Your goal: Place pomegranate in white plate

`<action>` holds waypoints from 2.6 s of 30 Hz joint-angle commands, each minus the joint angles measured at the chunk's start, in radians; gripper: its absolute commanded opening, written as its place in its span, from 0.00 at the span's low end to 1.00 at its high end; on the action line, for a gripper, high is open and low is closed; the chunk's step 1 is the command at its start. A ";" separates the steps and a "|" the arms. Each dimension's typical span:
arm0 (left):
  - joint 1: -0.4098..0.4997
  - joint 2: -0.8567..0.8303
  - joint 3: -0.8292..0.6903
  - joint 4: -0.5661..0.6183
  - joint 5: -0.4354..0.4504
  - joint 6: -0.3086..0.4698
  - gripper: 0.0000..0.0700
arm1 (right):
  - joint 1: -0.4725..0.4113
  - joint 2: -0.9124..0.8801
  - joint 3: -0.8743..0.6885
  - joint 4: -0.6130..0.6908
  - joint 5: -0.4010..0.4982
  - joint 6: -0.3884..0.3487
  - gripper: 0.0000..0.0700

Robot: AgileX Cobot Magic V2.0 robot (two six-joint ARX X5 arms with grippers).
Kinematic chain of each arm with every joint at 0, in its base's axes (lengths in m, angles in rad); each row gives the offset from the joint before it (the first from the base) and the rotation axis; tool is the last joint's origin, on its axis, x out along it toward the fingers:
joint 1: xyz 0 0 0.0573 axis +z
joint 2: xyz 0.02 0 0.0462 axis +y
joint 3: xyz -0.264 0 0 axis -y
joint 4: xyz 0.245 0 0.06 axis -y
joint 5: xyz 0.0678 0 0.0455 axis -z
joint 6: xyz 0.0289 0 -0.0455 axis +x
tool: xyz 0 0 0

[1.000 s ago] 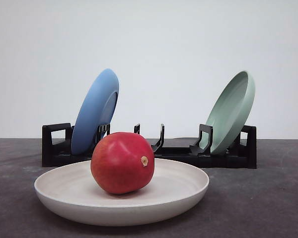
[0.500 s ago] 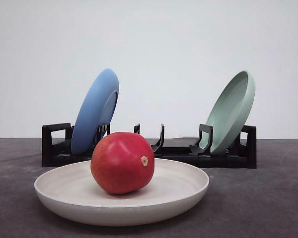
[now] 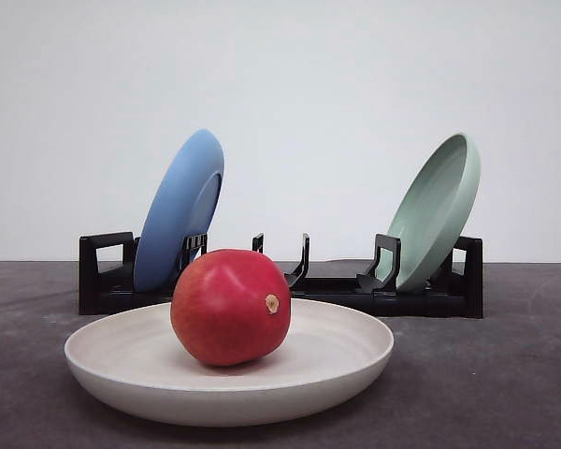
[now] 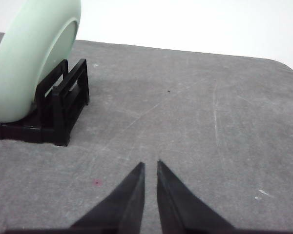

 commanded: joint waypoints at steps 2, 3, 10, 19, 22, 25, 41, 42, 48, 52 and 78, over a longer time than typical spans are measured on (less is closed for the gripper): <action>0.001 -0.001 -0.011 -0.001 -0.003 0.010 0.00 | 0.000 0.000 -0.006 0.012 0.002 0.011 0.06; 0.001 -0.001 -0.011 -0.001 -0.003 0.010 0.00 | 0.000 0.000 -0.006 0.012 0.002 0.011 0.06; 0.001 -0.001 -0.011 -0.001 -0.003 0.010 0.00 | 0.000 0.000 -0.006 0.012 0.002 0.011 0.06; 0.001 -0.001 -0.011 -0.001 -0.003 0.010 0.00 | 0.000 0.000 -0.006 0.012 0.002 0.011 0.06; 0.001 -0.001 -0.011 -0.001 -0.003 0.010 0.00 | 0.000 0.000 -0.006 0.012 0.002 0.011 0.06; 0.001 -0.001 -0.011 -0.001 -0.003 0.010 0.00 | 0.000 0.000 -0.006 0.012 0.002 0.011 0.06; 0.001 -0.001 -0.011 -0.001 -0.003 0.010 0.00 | 0.000 0.000 -0.006 0.012 0.002 0.011 0.06; 0.001 -0.001 -0.011 -0.001 -0.003 0.010 0.00 | 0.000 0.000 -0.006 0.012 0.002 0.011 0.06; 0.001 -0.001 -0.011 -0.001 -0.003 0.010 0.00 | 0.000 0.000 -0.006 0.012 0.002 0.011 0.06; 0.001 -0.001 -0.011 -0.001 -0.003 0.010 0.00 | 0.000 0.000 -0.006 0.012 0.002 0.011 0.06; 0.001 -0.001 -0.011 -0.001 -0.003 0.010 0.00 | 0.000 0.000 -0.006 0.012 0.002 0.011 0.06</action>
